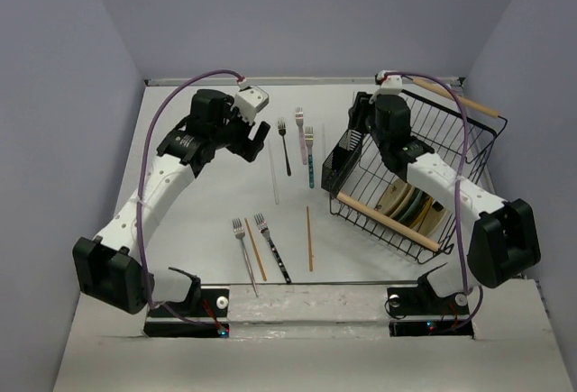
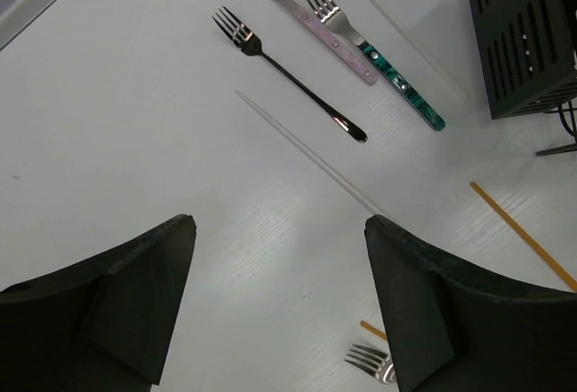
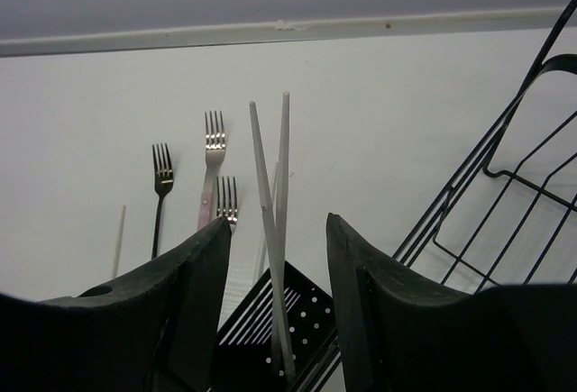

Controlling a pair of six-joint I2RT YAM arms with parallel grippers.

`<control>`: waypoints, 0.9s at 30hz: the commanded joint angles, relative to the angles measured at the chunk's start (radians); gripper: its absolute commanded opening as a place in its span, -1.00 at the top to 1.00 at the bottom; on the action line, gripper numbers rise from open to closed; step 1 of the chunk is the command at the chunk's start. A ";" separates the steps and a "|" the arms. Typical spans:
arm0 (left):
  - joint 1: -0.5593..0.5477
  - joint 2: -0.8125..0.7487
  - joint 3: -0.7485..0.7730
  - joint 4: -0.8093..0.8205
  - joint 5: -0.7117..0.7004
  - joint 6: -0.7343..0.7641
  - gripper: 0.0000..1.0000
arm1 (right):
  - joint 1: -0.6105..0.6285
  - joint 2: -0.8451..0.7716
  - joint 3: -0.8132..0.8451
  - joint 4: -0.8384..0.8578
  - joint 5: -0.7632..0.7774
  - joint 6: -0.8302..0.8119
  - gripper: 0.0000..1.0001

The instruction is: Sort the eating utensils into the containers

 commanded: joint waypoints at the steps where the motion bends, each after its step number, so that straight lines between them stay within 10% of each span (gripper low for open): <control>1: 0.007 0.075 -0.020 0.086 -0.023 -0.044 -0.72 | -0.003 -0.056 -0.016 0.054 0.020 -0.015 -0.06; 5: 0.005 0.213 0.006 0.111 -0.004 -0.104 -0.49 | -0.003 -0.093 -0.020 0.054 0.008 -0.021 -0.06; 27: -0.030 0.722 0.173 0.170 -0.064 -0.227 -0.56 | -0.003 -0.311 -0.105 0.011 0.000 -0.104 -0.06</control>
